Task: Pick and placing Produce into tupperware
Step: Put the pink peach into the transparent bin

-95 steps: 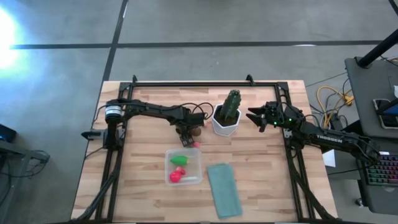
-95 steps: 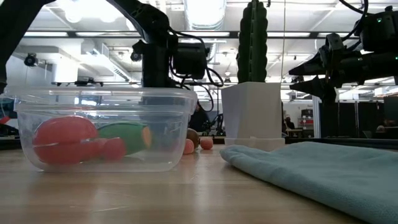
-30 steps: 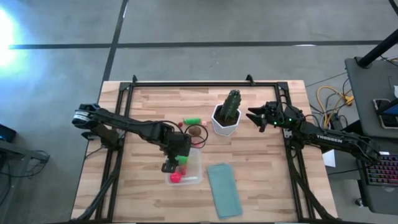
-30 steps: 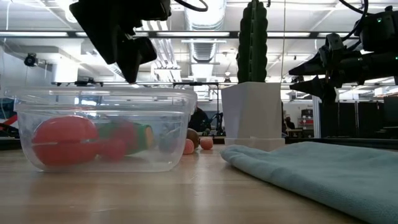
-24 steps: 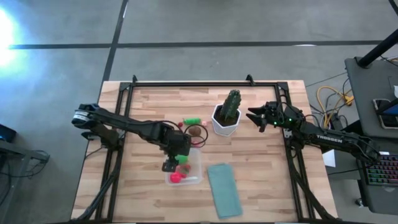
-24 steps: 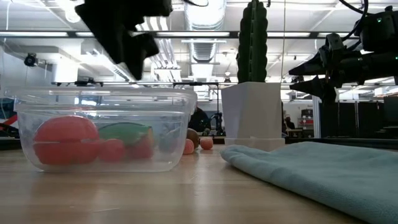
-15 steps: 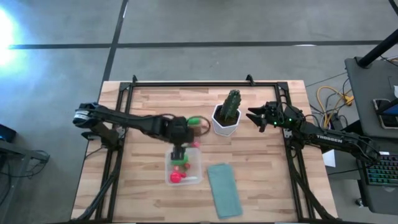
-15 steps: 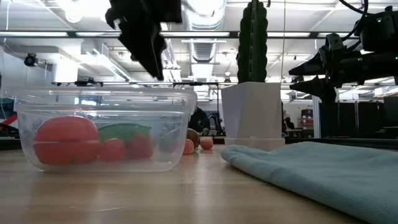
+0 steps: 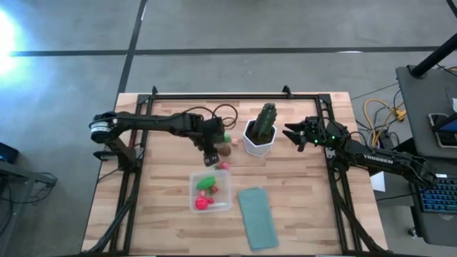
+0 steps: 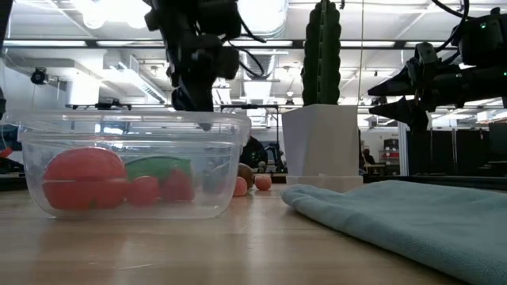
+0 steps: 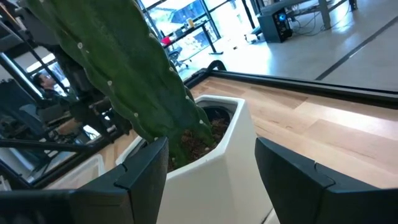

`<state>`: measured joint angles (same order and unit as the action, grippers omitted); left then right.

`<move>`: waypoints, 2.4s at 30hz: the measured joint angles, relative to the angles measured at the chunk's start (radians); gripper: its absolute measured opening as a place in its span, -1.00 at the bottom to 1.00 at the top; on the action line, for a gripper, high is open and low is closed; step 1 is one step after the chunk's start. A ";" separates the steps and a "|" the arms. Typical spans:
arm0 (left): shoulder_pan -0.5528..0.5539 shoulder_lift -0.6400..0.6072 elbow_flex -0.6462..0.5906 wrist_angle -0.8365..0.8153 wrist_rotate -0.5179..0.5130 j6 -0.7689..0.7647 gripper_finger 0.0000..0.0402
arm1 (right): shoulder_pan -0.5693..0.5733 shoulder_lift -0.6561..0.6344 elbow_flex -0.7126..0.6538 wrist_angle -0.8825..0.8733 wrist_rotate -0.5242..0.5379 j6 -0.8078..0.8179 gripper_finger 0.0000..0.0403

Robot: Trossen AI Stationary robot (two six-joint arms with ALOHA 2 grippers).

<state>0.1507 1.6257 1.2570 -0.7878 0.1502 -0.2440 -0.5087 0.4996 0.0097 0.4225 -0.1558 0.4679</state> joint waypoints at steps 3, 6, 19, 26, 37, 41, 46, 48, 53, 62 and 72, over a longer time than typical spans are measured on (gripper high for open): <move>0.003 0.033 -0.003 -0.002 0.008 -0.110 -0.40 | 0.000 0.000 0.000 -0.002 0.000 0.000 0.16; 0.004 0.076 -0.003 -0.009 0.008 -0.215 -0.36 | 0.000 0.001 0.000 -0.002 0.000 0.000 0.16; -0.034 0.095 0.013 0.019 -0.134 0.245 -0.03 | 0.000 0.001 0.000 -0.002 0.000 0.000 0.16; -0.027 0.092 0.012 0.190 -0.213 0.435 -0.02 | 0.000 0.001 0.000 -0.001 0.000 0.000 0.16; 0.053 0.088 -0.026 0.440 -0.209 0.409 -0.02 | 0.000 0.001 0.000 0.000 0.000 0.000 0.16; 0.082 0.088 -0.067 0.489 -0.207 0.436 -0.02 | 0.000 0.001 0.000 0.000 0.000 0.000 0.16; 0.101 0.088 -0.125 0.627 -0.144 0.436 -0.02 | 0.000 0.001 0.000 0.000 0.000 0.000 0.16; 0.103 0.090 -0.141 0.631 -0.132 0.436 -0.02 | 0.000 0.001 0.000 0.000 0.000 0.000 0.16; 0.110 0.149 -0.145 0.637 -0.126 0.408 -0.02 | 0.000 0.001 0.000 -0.001 0.000 0.000 0.16; 0.111 0.275 -0.060 0.666 -0.122 0.407 -0.02 | 0.000 0.000 0.000 0.000 0.000 0.000 0.16; 0.117 0.302 -0.066 0.613 -0.119 0.433 -0.02 | 0.000 0.001 0.000 -0.001 0.000 0.000 0.16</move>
<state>0.2676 1.9282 1.1907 -0.1749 0.0315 0.1889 -0.5085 0.5001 0.0097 0.4215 -0.1558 0.4679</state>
